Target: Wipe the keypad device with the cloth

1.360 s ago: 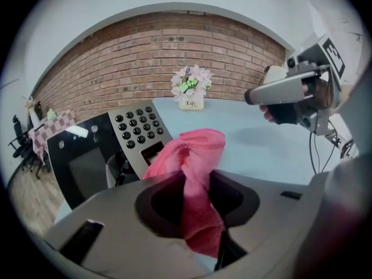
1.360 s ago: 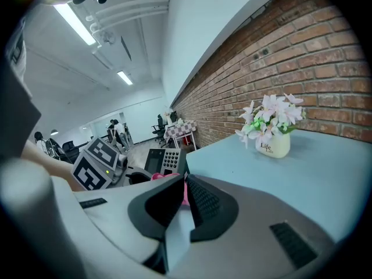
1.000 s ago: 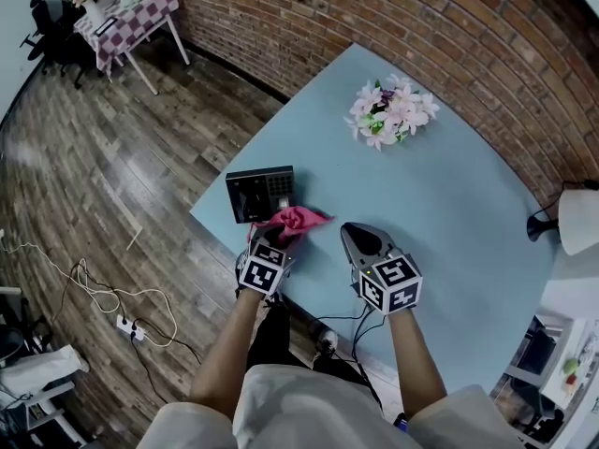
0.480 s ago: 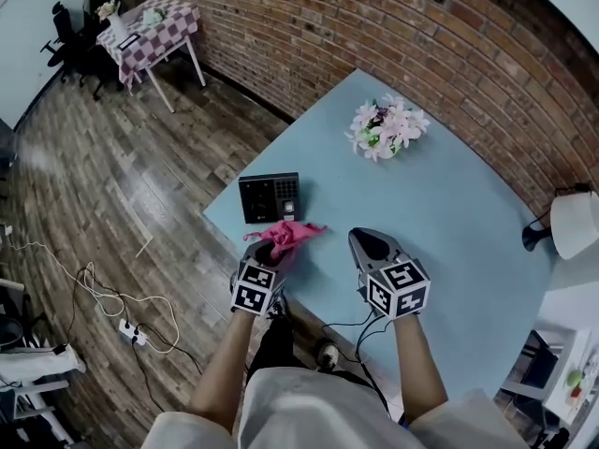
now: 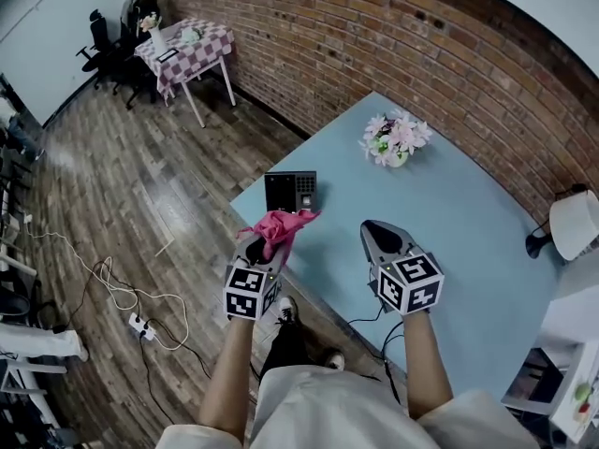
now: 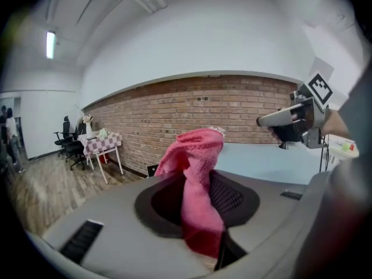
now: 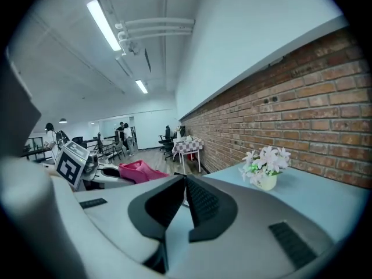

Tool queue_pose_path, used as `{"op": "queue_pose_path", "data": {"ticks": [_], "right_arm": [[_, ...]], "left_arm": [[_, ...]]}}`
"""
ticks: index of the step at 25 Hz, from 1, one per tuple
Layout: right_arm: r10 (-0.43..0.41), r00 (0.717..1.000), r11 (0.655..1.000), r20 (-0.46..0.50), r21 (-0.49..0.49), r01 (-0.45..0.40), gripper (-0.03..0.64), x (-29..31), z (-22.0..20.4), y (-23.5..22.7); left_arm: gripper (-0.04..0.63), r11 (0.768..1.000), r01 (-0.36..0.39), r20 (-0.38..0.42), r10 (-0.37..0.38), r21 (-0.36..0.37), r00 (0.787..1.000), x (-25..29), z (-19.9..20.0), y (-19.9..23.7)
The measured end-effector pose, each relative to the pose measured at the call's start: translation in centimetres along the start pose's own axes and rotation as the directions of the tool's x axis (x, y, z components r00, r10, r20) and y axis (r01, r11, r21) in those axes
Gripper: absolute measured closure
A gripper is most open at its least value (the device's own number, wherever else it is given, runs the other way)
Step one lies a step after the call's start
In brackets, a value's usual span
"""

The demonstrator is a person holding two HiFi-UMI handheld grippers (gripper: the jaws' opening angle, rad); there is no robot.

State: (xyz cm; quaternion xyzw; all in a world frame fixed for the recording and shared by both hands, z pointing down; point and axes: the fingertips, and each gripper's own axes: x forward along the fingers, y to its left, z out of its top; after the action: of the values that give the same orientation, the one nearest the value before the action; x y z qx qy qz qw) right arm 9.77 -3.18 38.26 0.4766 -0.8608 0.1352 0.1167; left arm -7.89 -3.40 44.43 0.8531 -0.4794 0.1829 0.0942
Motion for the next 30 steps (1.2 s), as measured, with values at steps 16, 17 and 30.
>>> {"op": "queue_pose_path", "data": {"ticks": [16, 17, 30], "right_arm": [[0.078, 0.989, 0.989, 0.122, -0.131, -0.062, 0.607, -12.6, 4.6, 8.7], [0.081, 0.988, 0.989, 0.129, -0.137, -0.063, 0.607, -13.4, 4.9, 9.1], [0.104, 0.979, 0.977, 0.176, -0.204, -0.067, 0.607, -18.9, 7.0, 12.3]], "left_arm": [[0.449, 0.983, -0.184, 0.195, 0.18, 0.005, 0.964, -17.5, 5.0, -5.8], [0.449, 0.981, -0.195, 0.206, 0.187, 0.018, 0.96, -18.4, 5.5, -6.2], [0.449, 0.965, -0.245, 0.321, 0.202, 0.098, 0.925, -25.7, 10.2, -9.5]]}}
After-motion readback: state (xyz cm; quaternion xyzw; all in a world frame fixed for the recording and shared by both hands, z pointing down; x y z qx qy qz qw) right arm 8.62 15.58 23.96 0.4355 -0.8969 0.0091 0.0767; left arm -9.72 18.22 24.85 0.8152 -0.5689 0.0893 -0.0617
